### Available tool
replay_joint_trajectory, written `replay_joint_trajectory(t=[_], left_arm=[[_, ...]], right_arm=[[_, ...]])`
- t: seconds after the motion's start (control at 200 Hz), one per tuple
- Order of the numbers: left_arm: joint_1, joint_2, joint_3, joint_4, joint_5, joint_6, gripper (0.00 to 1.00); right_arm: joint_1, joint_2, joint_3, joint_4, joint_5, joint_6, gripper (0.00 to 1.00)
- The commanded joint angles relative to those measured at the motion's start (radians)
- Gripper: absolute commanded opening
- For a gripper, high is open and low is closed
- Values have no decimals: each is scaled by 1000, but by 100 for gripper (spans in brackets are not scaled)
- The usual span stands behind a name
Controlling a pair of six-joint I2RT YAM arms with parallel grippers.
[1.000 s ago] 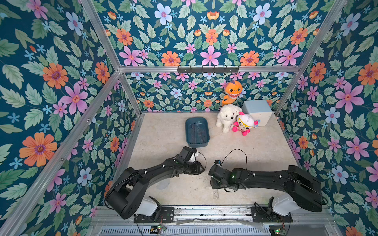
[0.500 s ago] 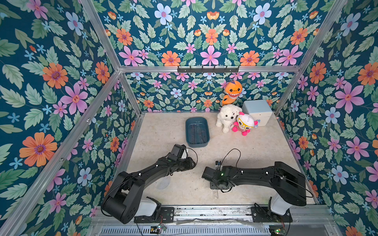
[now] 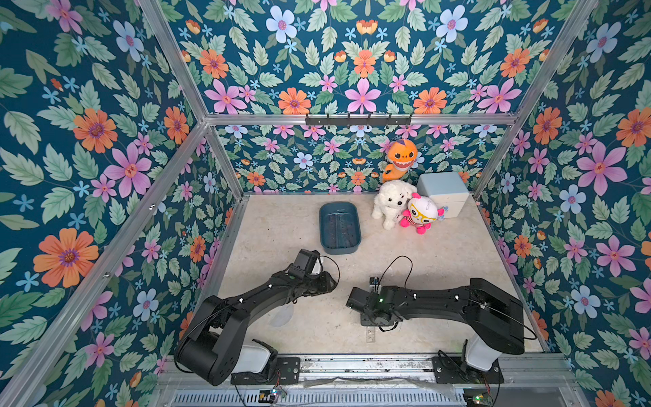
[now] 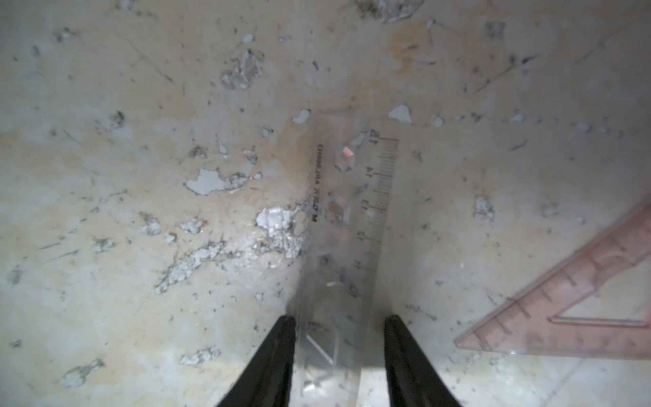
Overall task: Put the scattered rulers into the storage box
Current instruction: Pick up the ruler from the center of the board.
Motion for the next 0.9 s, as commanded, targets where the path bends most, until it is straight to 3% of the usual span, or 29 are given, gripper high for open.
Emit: replay_joint_trajectory(t=[0.0,0.345,0.895], left_arm=[[4,1,4,-1,-7,13,43],[11,19,16,-9,-7,15,43],[34,41,21,8,12,11,43]], right_arm=[[-10,29,-7,55,-59,-25,42],[-63,46,-18,115,-93,-89,32],[-189,182,116,137,-86,-212,24]])
